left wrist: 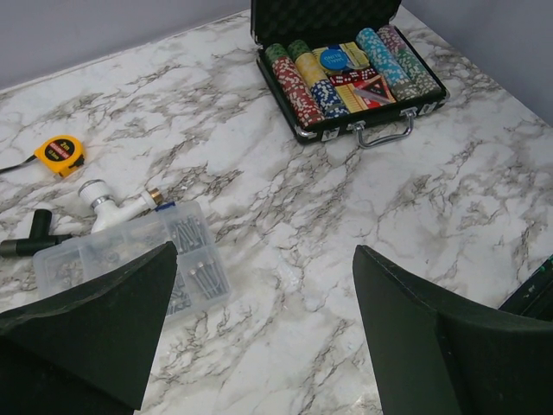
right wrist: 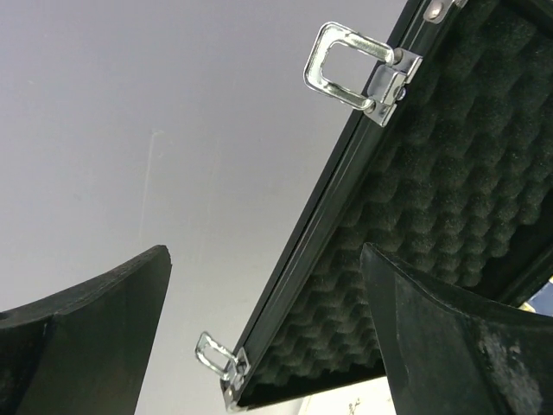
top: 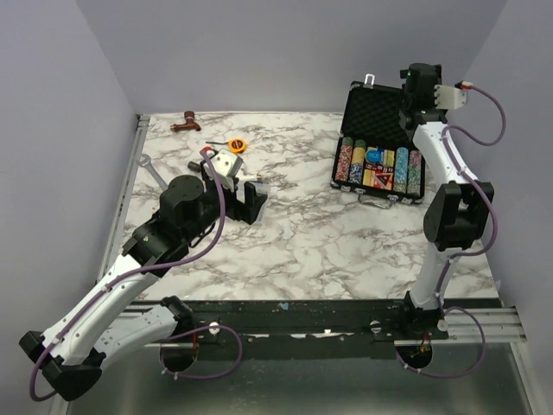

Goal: Pack up texas hold em set

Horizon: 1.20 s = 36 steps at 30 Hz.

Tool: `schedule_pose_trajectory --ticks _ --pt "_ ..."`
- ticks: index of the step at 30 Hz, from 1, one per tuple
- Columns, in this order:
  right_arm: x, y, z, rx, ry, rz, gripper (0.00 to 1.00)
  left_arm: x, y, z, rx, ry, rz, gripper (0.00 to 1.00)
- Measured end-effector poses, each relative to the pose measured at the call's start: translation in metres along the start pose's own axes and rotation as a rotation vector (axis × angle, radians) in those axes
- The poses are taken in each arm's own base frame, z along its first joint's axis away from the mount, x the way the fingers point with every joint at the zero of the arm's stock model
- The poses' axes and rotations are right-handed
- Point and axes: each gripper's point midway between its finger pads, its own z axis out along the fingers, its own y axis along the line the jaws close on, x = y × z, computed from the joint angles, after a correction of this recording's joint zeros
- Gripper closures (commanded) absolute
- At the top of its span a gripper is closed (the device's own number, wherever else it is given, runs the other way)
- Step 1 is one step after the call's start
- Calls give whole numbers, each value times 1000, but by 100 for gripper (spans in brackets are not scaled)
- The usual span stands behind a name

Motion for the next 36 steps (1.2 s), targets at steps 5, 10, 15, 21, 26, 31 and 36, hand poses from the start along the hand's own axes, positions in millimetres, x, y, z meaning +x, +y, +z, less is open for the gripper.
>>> schedule_pose_trajectory --ticks 5,10,15,21,26,31,36 --pt "11 -3 17 35 0 -19 13 0 -1 0 3 0 0 18" --pt "18 -4 28 58 5 -34 17 0 -1 0 4 1 0 18" --pt "27 -22 32 104 20 -71 21 0 -1 0 4 1 0 18" --pt "36 -45 35 153 36 -111 21 0 -1 0 4 1 0 18" --pt "39 -50 38 148 35 -114 21 0 -1 0 4 1 1 18" --pt "39 -55 34 126 30 -98 21 0 -1 0 4 1 1 18" --pt "33 -66 12 110 58 -111 20 1 -1 1 4 5 1 19"
